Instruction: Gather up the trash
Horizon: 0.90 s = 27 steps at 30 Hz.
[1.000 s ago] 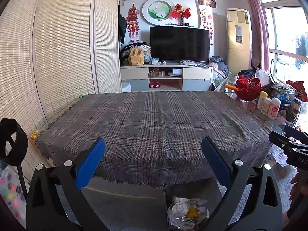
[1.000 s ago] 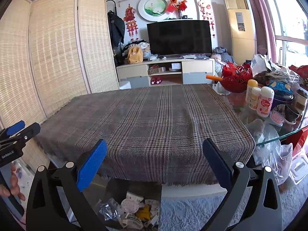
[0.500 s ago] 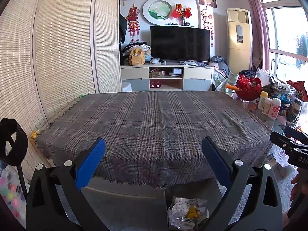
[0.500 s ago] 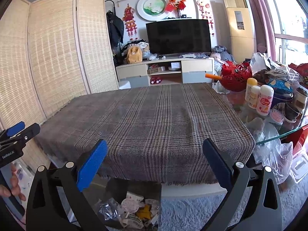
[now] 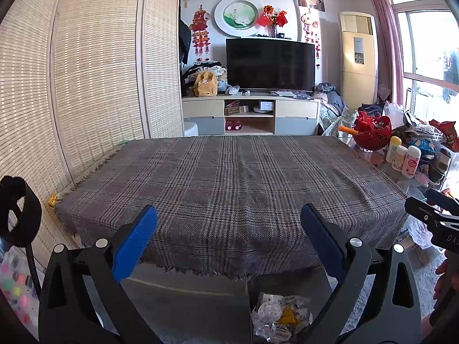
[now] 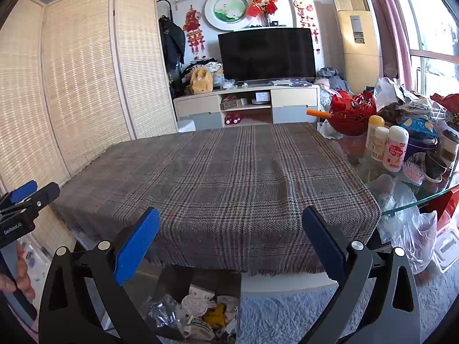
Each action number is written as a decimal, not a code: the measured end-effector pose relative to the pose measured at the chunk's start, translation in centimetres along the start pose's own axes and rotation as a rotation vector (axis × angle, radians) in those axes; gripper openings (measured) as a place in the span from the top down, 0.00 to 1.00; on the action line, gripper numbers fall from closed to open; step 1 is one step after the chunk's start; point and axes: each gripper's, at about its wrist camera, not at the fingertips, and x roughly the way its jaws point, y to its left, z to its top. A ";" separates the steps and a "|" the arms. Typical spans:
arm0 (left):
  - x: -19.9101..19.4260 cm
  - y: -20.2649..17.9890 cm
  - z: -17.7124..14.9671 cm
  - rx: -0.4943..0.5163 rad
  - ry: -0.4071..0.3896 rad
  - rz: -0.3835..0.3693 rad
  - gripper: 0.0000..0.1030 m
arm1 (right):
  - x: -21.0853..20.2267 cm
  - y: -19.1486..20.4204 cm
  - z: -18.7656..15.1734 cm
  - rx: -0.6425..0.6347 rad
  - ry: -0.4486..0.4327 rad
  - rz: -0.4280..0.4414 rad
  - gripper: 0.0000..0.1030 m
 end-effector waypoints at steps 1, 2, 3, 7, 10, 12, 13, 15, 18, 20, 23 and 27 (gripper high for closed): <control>0.0 0.0 0.0 0.001 0.001 0.001 0.08 | 0.0 0.0 0.0 0.000 0.001 0.000 0.03; 0.0 0.1 0.0 0.001 0.001 0.002 0.08 | 0.0 0.0 0.0 0.000 0.001 -0.001 0.03; 0.1 0.2 0.0 0.000 0.002 0.002 0.08 | 0.0 0.0 0.0 0.000 0.001 -0.001 0.03; 0.0 0.3 -0.1 0.004 0.002 0.004 0.08 | 0.0 -0.1 -0.2 -0.003 0.008 -0.003 0.03; 0.0 0.3 -0.1 0.004 0.002 0.006 0.08 | 0.0 -0.2 -0.2 -0.003 0.009 -0.005 0.03; 0.1 0.3 -0.1 0.002 0.002 0.005 0.08 | 0.1 -0.2 -0.2 -0.001 0.009 -0.005 0.03; 0.0 0.2 -0.1 0.000 0.002 0.005 0.08 | 0.1 -0.2 -0.2 -0.001 0.009 -0.005 0.03; 0.1 0.2 -0.1 -0.001 0.002 0.005 0.08 | 0.1 -0.2 -0.2 -0.002 0.010 -0.004 0.03; 0.0 0.1 -0.1 0.001 0.002 0.005 0.08 | 0.1 -0.1 -0.2 -0.006 0.011 -0.002 0.03; 0.1 0.0 -0.1 0.005 0.004 0.005 0.08 | 0.2 -0.1 -0.2 -0.008 0.011 -0.002 0.03; 0.2 0.2 -0.1 0.006 0.013 -0.003 0.08 | 0.2 -0.1 -0.2 -0.007 0.013 -0.002 0.03; 0.0 0.4 0.1 -0.003 0.002 0.004 0.08 | 0.3 0.0 -0.3 -0.012 0.019 -0.005 0.03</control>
